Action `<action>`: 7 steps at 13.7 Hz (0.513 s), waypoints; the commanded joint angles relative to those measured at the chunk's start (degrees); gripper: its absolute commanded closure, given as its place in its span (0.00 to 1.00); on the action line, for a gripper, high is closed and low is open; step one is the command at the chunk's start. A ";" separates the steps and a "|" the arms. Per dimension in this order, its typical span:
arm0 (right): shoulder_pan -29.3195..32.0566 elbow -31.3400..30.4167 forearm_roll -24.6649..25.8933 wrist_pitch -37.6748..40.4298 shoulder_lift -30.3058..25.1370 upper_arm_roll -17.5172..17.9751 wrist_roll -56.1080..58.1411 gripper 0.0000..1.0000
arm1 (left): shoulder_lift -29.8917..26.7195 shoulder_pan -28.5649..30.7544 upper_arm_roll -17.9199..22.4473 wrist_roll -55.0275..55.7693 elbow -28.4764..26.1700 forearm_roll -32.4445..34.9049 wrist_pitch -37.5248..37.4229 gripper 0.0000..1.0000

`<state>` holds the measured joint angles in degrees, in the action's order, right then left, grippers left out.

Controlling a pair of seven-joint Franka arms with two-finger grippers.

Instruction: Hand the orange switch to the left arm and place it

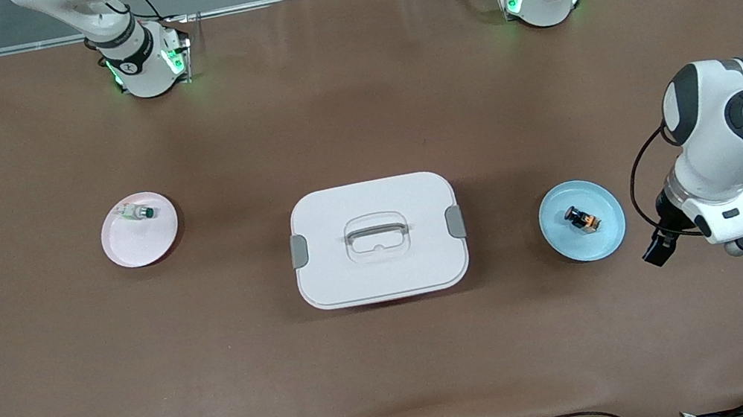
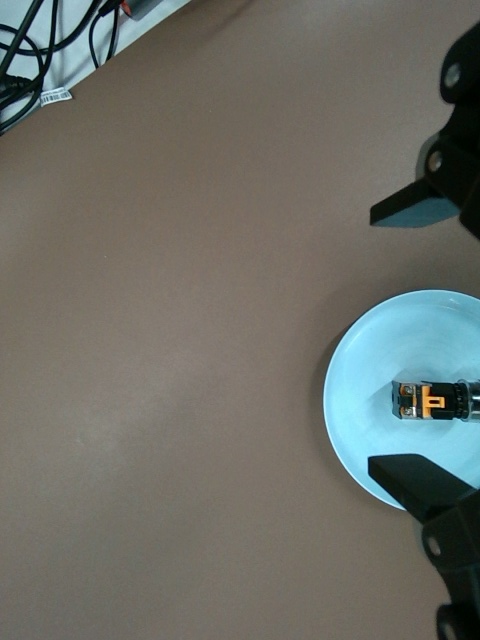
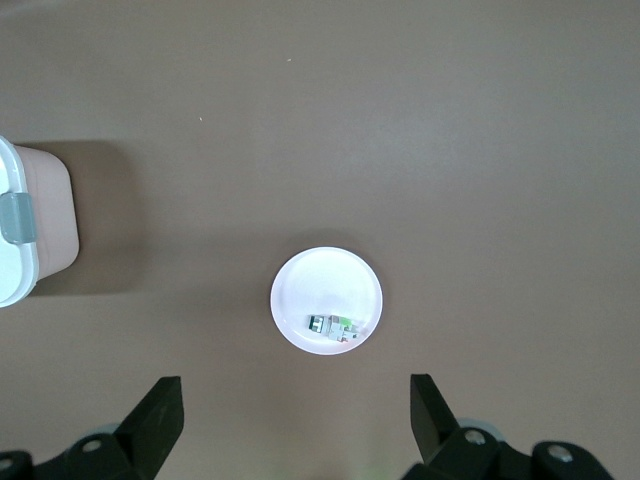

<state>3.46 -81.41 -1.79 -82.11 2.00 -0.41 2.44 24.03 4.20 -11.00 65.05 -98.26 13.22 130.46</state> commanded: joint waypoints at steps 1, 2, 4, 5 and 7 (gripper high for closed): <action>0.32 -2.79 -0.93 -1.04 -2.43 0.23 -1.47 0.00 | -0.21 -0.16 0.10 -1.85 1.14 1.72 -1.35 0.00; 0.15 -2.79 -0.85 -1.04 -2.44 0.32 -2.78 0.00 | -0.91 0.45 -0.34 -3.68 1.75 1.98 -2.48 0.00; 0.06 -2.79 -0.85 -0.77 -2.52 0.41 -3.58 0.00 | -2.40 1.95 -0.69 -12.87 2.64 0.51 -5.91 0.00; 0.06 -2.79 -0.85 -0.69 -2.52 0.41 -3.58 0.00 | -4.06 1.86 -0.34 -19.02 2.29 -2.29 -6.09 0.00; 0.06 -2.79 -0.85 -0.86 -2.52 0.41 -3.58 0.00 | -5.13 1.95 0.27 -30.19 1.94 -7.31 -6.27 0.00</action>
<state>3.37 -82.27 -1.87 -82.29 1.26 -0.20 0.00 21.21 5.93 -10.96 43.92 -95.42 9.36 125.61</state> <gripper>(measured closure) 0.000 0.000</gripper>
